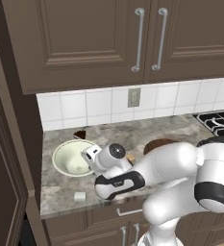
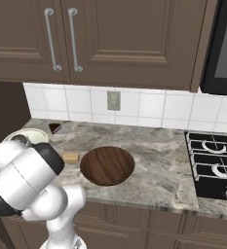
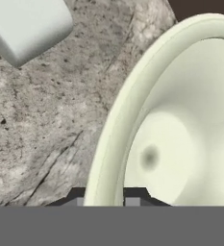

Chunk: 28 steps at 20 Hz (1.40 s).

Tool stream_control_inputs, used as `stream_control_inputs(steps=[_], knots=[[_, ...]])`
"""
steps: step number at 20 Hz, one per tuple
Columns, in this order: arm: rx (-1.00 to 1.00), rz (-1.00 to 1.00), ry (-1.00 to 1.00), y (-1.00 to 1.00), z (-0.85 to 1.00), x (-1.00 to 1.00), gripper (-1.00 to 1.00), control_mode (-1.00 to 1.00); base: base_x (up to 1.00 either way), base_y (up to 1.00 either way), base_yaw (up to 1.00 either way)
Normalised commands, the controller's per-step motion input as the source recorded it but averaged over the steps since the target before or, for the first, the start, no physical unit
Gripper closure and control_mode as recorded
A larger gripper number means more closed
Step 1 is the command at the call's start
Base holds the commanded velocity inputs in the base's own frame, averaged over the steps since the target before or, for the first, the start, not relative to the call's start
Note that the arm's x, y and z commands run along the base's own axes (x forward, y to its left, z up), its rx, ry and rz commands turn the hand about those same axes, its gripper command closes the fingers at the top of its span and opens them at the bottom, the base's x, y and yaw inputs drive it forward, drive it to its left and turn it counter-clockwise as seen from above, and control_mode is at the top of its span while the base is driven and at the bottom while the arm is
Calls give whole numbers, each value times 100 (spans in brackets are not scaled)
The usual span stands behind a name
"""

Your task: Pick both bowls and place them on the counter. Then place the cream cheese stick in one bowl and place the marshmallow in the other bowl.

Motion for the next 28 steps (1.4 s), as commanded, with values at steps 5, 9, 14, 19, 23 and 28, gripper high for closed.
stream_control_inputs(steps=[5, 9, 14, 19, 23, 28], knots=[[0, 0, 0, -2, 11, -2, -100, -100, 0, 0, 0], [0, -7, 0, -1, 30, -12, -100, -100, 0, 0, 0], [0, -13, 0, 0, 52, -11, -100, -100, 0, 0, 0], [0, -28, 0, 0, 40, -37, -100, -100, 0, 0, 0], [3, -44, 0, -4, 16, -57, -100, -100, 0, 0, 0], [12, -44, 7, -20, 10, -65, -100, -100, 0, 0, 0]])
